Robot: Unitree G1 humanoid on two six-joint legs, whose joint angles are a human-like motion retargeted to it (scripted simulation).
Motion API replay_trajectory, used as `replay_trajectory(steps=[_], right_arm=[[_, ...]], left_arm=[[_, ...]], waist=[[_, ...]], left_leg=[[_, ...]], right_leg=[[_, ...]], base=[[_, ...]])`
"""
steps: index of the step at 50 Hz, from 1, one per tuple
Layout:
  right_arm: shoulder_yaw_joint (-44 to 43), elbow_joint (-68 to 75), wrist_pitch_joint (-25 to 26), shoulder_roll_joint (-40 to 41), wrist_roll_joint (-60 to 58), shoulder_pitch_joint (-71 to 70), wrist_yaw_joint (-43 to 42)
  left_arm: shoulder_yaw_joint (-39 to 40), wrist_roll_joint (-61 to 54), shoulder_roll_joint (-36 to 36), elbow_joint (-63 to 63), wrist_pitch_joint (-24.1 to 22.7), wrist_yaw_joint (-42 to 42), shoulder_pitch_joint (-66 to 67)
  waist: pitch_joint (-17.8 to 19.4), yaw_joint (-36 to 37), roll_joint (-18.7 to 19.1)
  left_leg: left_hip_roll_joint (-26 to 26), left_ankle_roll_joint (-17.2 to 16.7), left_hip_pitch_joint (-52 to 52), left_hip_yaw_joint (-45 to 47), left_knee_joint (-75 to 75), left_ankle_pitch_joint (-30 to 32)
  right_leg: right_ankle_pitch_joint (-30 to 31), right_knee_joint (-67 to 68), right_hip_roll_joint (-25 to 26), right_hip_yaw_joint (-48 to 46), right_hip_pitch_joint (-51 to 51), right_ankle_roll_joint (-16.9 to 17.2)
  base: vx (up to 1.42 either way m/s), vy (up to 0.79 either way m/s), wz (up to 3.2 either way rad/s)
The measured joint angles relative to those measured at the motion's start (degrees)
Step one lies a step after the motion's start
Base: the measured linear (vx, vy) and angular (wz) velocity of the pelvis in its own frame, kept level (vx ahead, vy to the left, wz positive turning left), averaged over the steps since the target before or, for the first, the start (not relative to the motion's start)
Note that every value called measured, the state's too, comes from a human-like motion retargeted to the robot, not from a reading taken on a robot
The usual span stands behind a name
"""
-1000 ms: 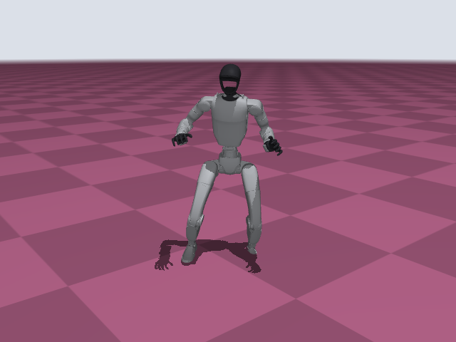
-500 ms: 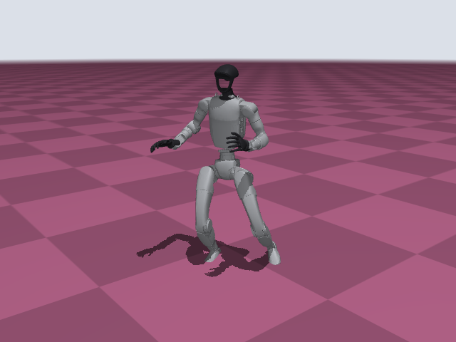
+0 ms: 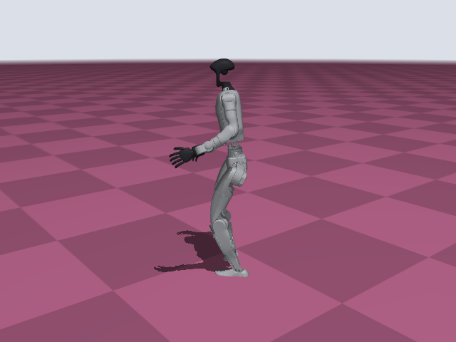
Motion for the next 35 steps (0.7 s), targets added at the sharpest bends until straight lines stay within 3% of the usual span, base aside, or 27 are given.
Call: replay_trajectory(steps=[8, 12, 15, 18, 23, 26, 29, 35], right_arm=[[0.6, 24.1, 4.0, 8.0, 9.0, -0.4, 10.4], [1.0, 33.1, 5.4, 11.9, 12.2, -1.5, 16.5], [1.2, 37.8, 5.9, 14.6, 13.3, -2.3, 20.2], [1.3, 40.0, 6.2, 16.7, 13.7, -2.0, 22.8], [1.7, 41.1, 5.8, 18.2, 13.1, -2.1, 26.3], [2.4, 40.5, 5.4, 18.1, 12.5, -2.3, 27.7], [3.0, 39.7, 5.1, 18.0, 11.9, -2.4, 28.9], [4.0, 38.4, 4.5, 16.9, 11.6, -1.7, 29.6]], left_arm=[[-3.2, -4.9, -6.8, 30.3, 6.3, -7.8, 3.5], [-2.7, -4.5, -9.6, 45.5, 8.1, -12.2, 3.9], [-1.5, -3.5, -10.9, 52.6, 8.4, -15.1, 4.4], [-0.5, -2.4, -11.4, 55.2, 8.4, -16.7, 5.9], [0.9, -0.5, -10.2, 55.7, 7.9, -18.6, 7.5], [1.7, 0.3, -8.9, 55.1, 7.8, -19.1, 8.1], [2.7, 1.0, -6.6, 54.3, 7.9, -19.4, 7.7], [3.2, 1.2, -3.8, 52.3, 8.0, -18.4, 5.9]], waist=[[-2.5, -1.5, 1.5], [-2.7, -2.4, 2.0], [-2.8, -1.6, 1.9], [-3.3, -0.7, 1.2], [-4.9, -0.3, -1.3], [-5.8, -0.3, -3.2], [-5.5, -1.6, -7.1], [-5.9, -2.7, -9.5]], left_leg=[[3.2, 1.3, -1.6, -1.7, 1.8, -4.9], [7.0, 2.1, -1.9, 2.6, 1.8, -7.3], [10.2, 2.9, -2.6, 9.0, 1.8, -8.0], [12.8, 3.1, -3.4, 15.0, 2.7, -8.8], [13.5, 4.0, -2.9, 22.1, 1.2, -9.2], [12.8, 4.7, -1.4, 25.6, -0.4, -9.1], [7.8, 6.0, 5.2, 28.7, -9.8, -6.1], [6.5, 6.4, 8.9, 32.4, -10.7, -7.4]], right_leg=[[3.8, -4.0, 5.7, 6.1, -1.1, 1.2], [5.8, -5.6, 6.2, 3.2, -3.8, 1.2], [4.3, -5.2, 1.2, -7.7, -10.0, -0.1], [-0.6, -1.8, -4.3, -22.1, -14.6, -5.4], [-7.0, 4.3, -13.2, -36.2, -18.2, -8.8], [-9.4, 8.1, -18.2, -41.5, -19.0, -10.0], [-12.1, 12.1, -24.6, -44.0, -18.1, -10.5], [-15.3, 18.8, -29.9, -47.4, -18.7, -12.2]], base=[[0.07, 0.08, -1.87], [-0.01, 0.11, -1.92], [-0.12, 0.19, -2.47], [-0.06, 0.06, -2.11], [0.01, 0.02, -1.33], [0.04, 0.0, -1.01], [0.1, 0.0, -0.6], [0.09, -0.03, -0.71]])
